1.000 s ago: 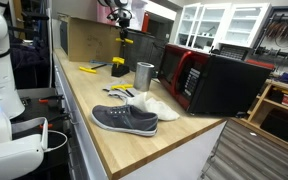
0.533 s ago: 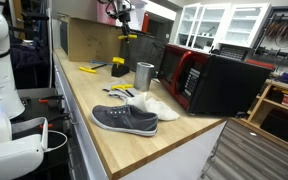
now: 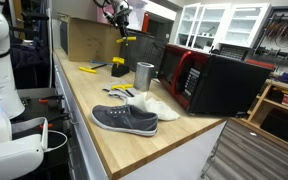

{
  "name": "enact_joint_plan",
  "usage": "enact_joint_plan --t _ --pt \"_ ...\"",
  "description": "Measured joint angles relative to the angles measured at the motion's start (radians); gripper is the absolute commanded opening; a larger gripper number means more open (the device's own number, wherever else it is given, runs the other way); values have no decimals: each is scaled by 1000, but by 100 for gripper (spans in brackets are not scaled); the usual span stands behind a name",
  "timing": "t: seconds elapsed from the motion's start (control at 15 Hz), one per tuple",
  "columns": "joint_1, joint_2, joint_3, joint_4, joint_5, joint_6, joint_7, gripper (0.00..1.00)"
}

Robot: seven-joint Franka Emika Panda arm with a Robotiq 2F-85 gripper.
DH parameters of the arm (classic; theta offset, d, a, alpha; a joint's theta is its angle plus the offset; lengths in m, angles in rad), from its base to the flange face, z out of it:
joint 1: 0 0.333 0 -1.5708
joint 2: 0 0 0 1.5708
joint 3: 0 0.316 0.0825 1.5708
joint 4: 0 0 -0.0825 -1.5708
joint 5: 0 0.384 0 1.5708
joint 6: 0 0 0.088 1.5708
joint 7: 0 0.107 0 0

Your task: Put the objects together on the counter

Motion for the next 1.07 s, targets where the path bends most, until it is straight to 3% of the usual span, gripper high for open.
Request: enact_joint_plan --t 0.67,1.07 --pt "-19 7 14 -164 50 -242 -79 5" --pt "-63 9 -24 -234 -76 -326 -141 5"
